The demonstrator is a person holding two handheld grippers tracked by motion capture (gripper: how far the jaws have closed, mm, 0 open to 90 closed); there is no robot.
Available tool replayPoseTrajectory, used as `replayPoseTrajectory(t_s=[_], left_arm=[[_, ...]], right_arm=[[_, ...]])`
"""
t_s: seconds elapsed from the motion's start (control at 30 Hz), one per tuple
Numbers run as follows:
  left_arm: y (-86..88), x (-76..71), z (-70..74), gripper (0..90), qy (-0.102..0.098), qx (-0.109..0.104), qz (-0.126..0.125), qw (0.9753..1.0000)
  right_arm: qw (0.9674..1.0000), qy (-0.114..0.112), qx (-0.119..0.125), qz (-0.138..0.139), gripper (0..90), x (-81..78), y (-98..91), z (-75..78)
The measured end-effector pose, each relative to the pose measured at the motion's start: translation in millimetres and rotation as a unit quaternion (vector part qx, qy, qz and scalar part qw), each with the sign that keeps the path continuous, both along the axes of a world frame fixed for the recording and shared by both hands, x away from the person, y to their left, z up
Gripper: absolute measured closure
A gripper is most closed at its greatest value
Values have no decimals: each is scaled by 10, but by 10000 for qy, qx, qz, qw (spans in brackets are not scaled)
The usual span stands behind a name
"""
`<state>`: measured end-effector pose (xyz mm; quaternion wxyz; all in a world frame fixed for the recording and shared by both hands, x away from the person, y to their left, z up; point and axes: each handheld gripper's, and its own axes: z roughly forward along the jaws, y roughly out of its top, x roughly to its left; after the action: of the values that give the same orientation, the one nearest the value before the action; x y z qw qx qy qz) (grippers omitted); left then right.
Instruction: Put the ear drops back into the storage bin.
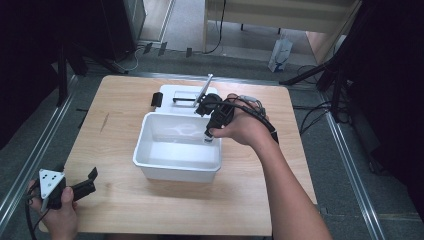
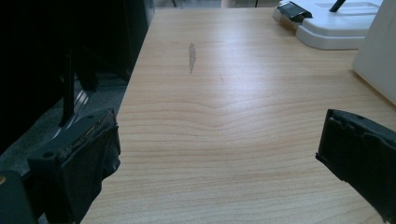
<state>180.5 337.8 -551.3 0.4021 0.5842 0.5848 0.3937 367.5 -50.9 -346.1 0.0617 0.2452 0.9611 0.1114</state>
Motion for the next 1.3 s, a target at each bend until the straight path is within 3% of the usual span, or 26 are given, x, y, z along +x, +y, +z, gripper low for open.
replayPoseTrajectory(t_s=[0.4, 1.03, 1.2, 1.3], left_arm=[[-3, 0, -2, 0, -22, 4, -1, 10000], [-3, -2, -3, 0, -20, 5, -2, 10000], [-4, -3, -2, 0, -16, 14, -2, 10000], [-3, -3, -2, 0, -15, 11, -2, 10000]], right_arm=[[9999, 28, -54, 134, 718, 23, -19, -253], [9992, 74, -263, 296, 718, 33, -38, -511], [9989, 81, -260, 381, 718, 30, -37, -559], [9978, 39, -384, 535, 717, 16, -13, -612]])
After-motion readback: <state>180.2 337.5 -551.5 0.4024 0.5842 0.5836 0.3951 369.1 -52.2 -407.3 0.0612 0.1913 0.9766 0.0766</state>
